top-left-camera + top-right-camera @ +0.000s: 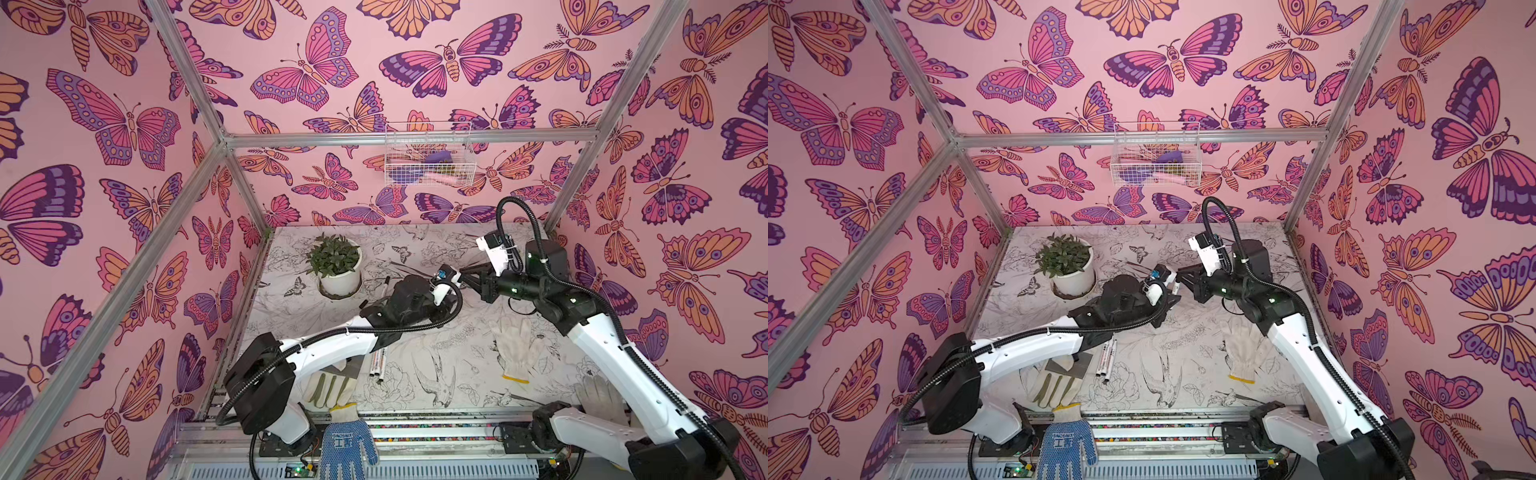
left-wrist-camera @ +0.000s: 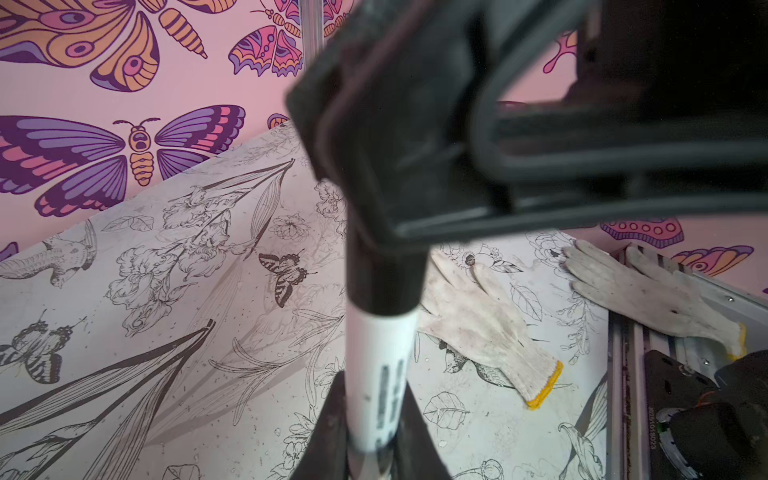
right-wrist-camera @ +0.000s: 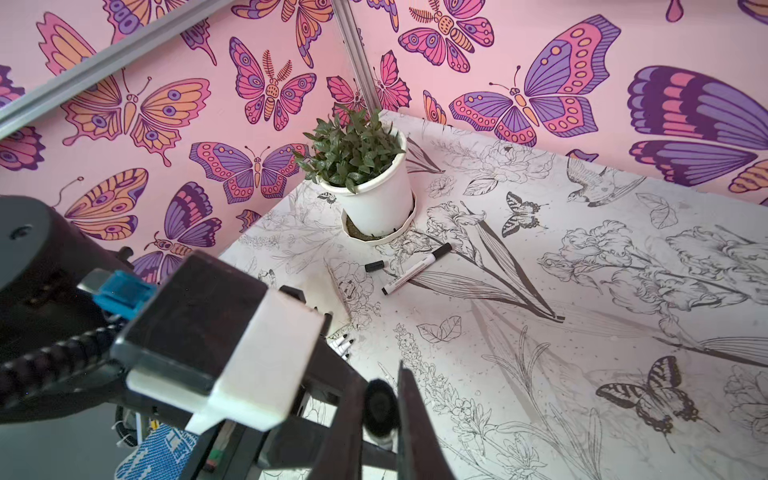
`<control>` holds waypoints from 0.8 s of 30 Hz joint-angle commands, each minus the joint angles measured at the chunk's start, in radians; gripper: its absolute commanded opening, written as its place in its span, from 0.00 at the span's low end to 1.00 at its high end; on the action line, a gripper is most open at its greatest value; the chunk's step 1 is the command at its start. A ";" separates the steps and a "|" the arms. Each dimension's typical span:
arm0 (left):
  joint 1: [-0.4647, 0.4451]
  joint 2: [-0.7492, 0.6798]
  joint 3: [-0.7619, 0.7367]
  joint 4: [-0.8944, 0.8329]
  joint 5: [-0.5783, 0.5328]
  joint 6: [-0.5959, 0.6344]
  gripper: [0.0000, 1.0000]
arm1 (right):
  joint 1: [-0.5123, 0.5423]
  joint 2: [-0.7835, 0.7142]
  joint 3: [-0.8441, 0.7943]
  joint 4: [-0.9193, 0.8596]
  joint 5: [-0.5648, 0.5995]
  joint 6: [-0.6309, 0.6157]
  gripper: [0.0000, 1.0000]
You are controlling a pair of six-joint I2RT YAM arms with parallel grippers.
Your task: Insert the pens into the pen caps
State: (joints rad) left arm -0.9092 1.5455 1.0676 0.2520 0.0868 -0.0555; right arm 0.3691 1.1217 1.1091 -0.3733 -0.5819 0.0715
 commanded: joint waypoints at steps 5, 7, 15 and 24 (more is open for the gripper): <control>0.049 -0.037 0.098 0.546 -0.226 -0.013 0.00 | 0.085 0.032 -0.116 -0.439 -0.067 0.039 0.00; 0.049 -0.025 0.034 0.606 -0.251 0.013 0.00 | 0.085 0.057 -0.128 -0.410 -0.012 0.061 0.00; 0.074 0.123 -0.203 0.996 -0.281 0.106 0.00 | 0.095 0.233 -0.097 -0.317 0.069 0.052 0.00; 0.157 0.327 -0.240 1.167 -0.056 -0.049 0.00 | 0.175 0.402 -0.023 -0.292 0.152 0.038 0.00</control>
State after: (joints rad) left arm -0.8101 1.8961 0.7815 0.9909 0.0433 -0.0025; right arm 0.4808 1.4609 1.1282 -0.3439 -0.3408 0.0811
